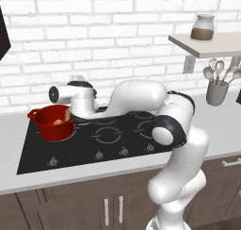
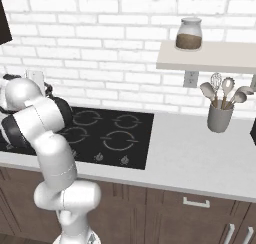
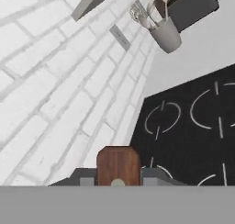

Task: Put the onion and sweet potato in the pot. Retrieve the spatula and lightly stir the vegetables in the pot.

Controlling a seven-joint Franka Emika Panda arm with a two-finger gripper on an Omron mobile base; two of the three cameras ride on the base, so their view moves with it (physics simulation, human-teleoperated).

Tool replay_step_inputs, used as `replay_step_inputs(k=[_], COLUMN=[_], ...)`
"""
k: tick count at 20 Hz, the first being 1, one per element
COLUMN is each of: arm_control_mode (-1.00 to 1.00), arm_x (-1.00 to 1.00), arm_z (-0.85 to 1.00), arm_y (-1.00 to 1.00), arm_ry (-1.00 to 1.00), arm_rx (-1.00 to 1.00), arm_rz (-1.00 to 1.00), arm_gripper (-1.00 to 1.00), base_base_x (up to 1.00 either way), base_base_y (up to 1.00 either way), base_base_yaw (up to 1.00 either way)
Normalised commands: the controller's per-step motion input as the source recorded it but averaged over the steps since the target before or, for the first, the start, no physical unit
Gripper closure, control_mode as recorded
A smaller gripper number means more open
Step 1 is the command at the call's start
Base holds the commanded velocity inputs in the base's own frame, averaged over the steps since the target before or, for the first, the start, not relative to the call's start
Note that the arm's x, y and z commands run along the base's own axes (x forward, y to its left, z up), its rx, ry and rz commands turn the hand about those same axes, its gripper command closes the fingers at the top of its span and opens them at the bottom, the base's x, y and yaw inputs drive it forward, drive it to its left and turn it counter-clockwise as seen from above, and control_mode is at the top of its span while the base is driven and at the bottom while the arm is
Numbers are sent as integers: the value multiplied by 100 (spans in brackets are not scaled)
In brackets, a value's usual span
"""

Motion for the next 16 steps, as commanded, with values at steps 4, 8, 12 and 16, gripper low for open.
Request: replay_step_inputs(k=[4, 8, 12, 16], arm_control_mode=[-100, -100, -100, -100], arm_x=[55, 62, 41, 21], arm_z=[80, 48, 35, 80], arm_y=[10, 42, 42, 16], arm_ry=[19, 28, 33, 25], arm_rx=[-33, -36, -41, -39], arm_rz=[20, 19, 20, 15], arm_gripper=[100, 100, 100, 100], base_base_x=[0, 0, 0, 0], base_base_y=[0, 0, 0, 0], base_base_yaw=[0, 0, 0, 0])
